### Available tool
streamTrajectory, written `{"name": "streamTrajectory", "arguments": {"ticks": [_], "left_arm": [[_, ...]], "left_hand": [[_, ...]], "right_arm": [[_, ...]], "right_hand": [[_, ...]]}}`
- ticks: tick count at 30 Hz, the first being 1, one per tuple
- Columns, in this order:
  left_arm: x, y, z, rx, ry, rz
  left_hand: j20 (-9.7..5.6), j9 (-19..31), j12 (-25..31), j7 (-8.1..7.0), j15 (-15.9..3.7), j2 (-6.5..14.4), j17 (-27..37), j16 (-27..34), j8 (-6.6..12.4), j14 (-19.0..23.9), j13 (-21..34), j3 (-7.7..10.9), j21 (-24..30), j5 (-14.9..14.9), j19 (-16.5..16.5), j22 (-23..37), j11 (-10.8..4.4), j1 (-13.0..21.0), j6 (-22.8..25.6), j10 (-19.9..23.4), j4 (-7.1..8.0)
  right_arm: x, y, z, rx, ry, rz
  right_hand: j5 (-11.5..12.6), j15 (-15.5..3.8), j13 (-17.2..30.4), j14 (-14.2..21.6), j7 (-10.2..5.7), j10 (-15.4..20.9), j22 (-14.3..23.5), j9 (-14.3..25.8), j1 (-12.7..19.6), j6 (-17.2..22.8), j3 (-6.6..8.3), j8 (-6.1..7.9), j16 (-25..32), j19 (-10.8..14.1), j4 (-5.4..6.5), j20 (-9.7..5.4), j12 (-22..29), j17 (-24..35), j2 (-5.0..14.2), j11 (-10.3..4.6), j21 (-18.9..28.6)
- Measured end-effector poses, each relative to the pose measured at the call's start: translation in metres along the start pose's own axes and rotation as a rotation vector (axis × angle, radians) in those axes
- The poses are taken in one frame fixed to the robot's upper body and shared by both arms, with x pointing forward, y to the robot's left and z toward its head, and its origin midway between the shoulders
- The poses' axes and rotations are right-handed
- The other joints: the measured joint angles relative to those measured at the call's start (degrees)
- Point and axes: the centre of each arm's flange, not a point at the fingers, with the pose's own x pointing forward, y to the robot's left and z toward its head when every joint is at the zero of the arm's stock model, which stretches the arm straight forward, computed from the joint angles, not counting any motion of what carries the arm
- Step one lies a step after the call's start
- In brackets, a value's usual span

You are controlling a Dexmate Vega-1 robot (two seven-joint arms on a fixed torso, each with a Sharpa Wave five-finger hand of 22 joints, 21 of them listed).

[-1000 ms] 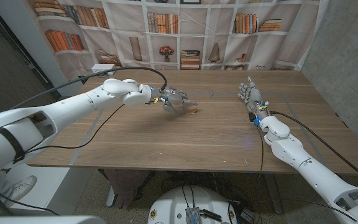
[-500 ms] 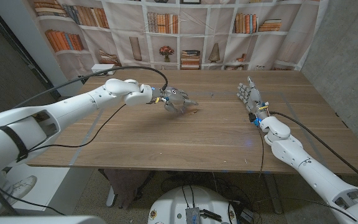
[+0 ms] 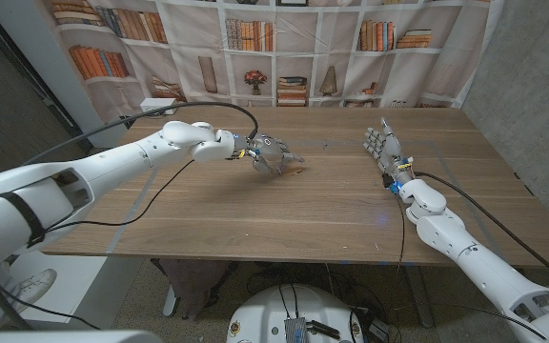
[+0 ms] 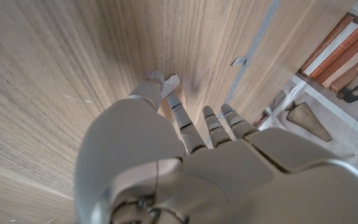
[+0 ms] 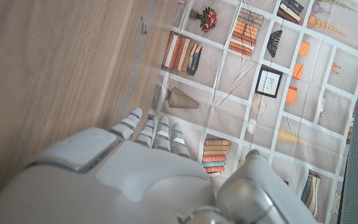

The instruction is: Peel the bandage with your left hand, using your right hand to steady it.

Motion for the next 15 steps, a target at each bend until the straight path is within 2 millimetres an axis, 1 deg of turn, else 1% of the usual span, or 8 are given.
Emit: {"name": "streamTrajectory", "arguments": {"ticks": [3, 4, 6, 7, 8, 9, 12, 15], "left_arm": [[0.0001, -0.0013, 0.0013, -0.006, -0.001, -0.004], [0.0001, -0.0015, 0.0017, -0.006, -0.002, -0.004], [0.0001, -0.0018, 0.0023, -0.007, -0.003, -0.004], [0.0000, -0.0019, 0.0026, -0.008, -0.003, -0.004], [-0.0002, -0.0022, 0.0028, -0.008, -0.003, -0.004], [-0.0003, -0.0026, 0.0031, -0.009, -0.003, -0.004], [-0.0001, -0.0031, 0.0036, -0.011, -0.003, -0.004], [0.0000, -0.0048, 0.0052, -0.014, -0.004, -0.005]], "left_hand": [[0.00, 0.0, 0.2, 0.08, 0.22, 0.0, 0.0, 0.0, 0.22, 0.4, 0.0, 0.15, 0.0, 0.0, 0.0, 0.0, 0.00, 0.0, 0.5, 0.4, 0.15], [0.01, 0.0, 0.2, -0.04, 0.00, 0.0, 0.0, 0.0, 0.22, 0.6, 0.1, 0.15, 0.1, 0.0, 0.0, 0.0, 0.09, 0.0, 0.7, 0.5, 0.15], [0.23, 0.0, 0.6, 0.20, 0.01, 0.2, 0.0, 0.0, 0.22, 0.8, 0.3, 0.15, 0.3, 0.0, 0.2, 0.0, 0.09, 0.2, 1.0, 0.5, 0.15], [0.42, 0.0, 0.6, 0.07, 0.12, 0.2, 0.0, 0.0, 0.22, 0.9, 0.3, 0.22, 0.3, 0.0, 0.4, 0.0, -0.02, 0.3, 1.1, 0.6, 0.07], [0.42, 0.0, 0.6, 0.01, 0.21, 0.6, 0.0, 0.0, 0.22, 1.0, 0.3, 0.41, 0.3, 0.0, 0.4, 0.0, -0.11, 0.7, 1.3, 0.7, -0.10], [0.42, 0.0, 0.7, 0.11, 0.21, 0.5, 0.0, 0.0, 0.22, 1.0, 0.3, 0.65, 0.3, 0.0, 0.4, 0.0, -0.01, 1.1, 1.5, 1.0, -0.02], [0.42, 0.0, 1.0, 0.20, 0.21, 0.6, 0.0, 0.0, 0.22, 1.0, 0.4, 1.26, 0.3, 0.0, 0.4, 0.0, -0.01, 1.7, 1.6, 1.0, -0.48], [0.42, 0.0, 1.3, 0.19, 0.16, 1.2, 0.0, 0.0, 0.22, 1.1, 0.5, 1.91, 0.3, 0.0, 0.4, 0.0, -0.01, 3.1, 1.7, 1.0, -0.82]], "right_arm": [[-0.0001, 0.0004, 0.0005, 0.000, -0.001, 0.001], [-0.0005, 0.0005, 0.0006, -0.001, -0.001, 0.002], [-0.0007, 0.0006, 0.0005, 0.000, -0.001, 0.003], [-0.0010, 0.0006, 0.0006, 0.000, -0.001, 0.004], [-0.0013, 0.0005, 0.0007, 0.001, -0.001, 0.005], [-0.0016, 0.0004, 0.0008, 0.001, -0.001, 0.006], [-0.0017, 0.0005, 0.0012, 0.002, -0.003, 0.008], [-0.0017, 0.0006, 0.0013, 0.004, -0.003, 0.010]], "right_hand": [[0.0, 0.00, 0.0, 0.0, 0.00, 0.0, 0.0, 0.0, 0.0, 0.0, 0.00, 0.00, 0.0, 0.0, 0.00, 0.00, 0.0, 0.0, 0.00, 0.00, 0.0], [0.0, 0.00, 0.0, 0.0, 0.00, 0.0, 0.0, 0.0, 0.0, 0.0, 0.00, 0.00, 0.0, 0.0, 0.00, 0.00, 0.0, 0.0, 0.00, 0.00, 0.0], [0.0, 0.00, 0.0, 0.0, 0.00, 0.0, 0.0, 0.0, 0.0, 0.0, 0.00, 0.00, 0.0, 0.0, 0.00, 0.00, 0.0, 0.0, 0.00, 0.00, 0.0], [0.0, 0.00, 0.0, 0.0, 0.00, 0.0, 0.0, 0.0, 0.0, 0.0, 0.00, 0.00, 0.0, 0.0, 0.00, 0.00, 0.0, 0.0, 0.00, 0.00, 0.0], [0.0, 0.00, 0.0, 0.0, 0.00, 0.0, 0.0, 0.0, 0.0, 0.0, 0.00, 0.00, 0.0, 0.0, 0.00, 0.00, 0.0, 0.0, 0.00, 0.00, 0.0], [0.0, 0.00, 0.0, 0.0, 0.00, 0.0, 0.0, 0.0, 0.0, 0.0, 0.00, 0.00, 0.0, 0.0, 0.00, 0.00, 0.0, 0.0, 0.00, 0.00, 0.0], [0.0, 0.00, 0.0, 0.0, 0.00, 0.0, 0.0, 0.0, 0.0, 0.0, 0.00, 0.00, 0.0, 0.0, 0.00, 0.00, 0.0, 0.0, 0.00, 0.00, 0.0], [0.0, 0.00, 0.0, 0.0, 0.00, 0.0, 0.0, 0.0, 0.0, 0.0, 0.00, 0.00, 0.0, 0.0, 0.00, 0.00, 0.0, 0.0, 0.02, 0.00, 0.0]]}}
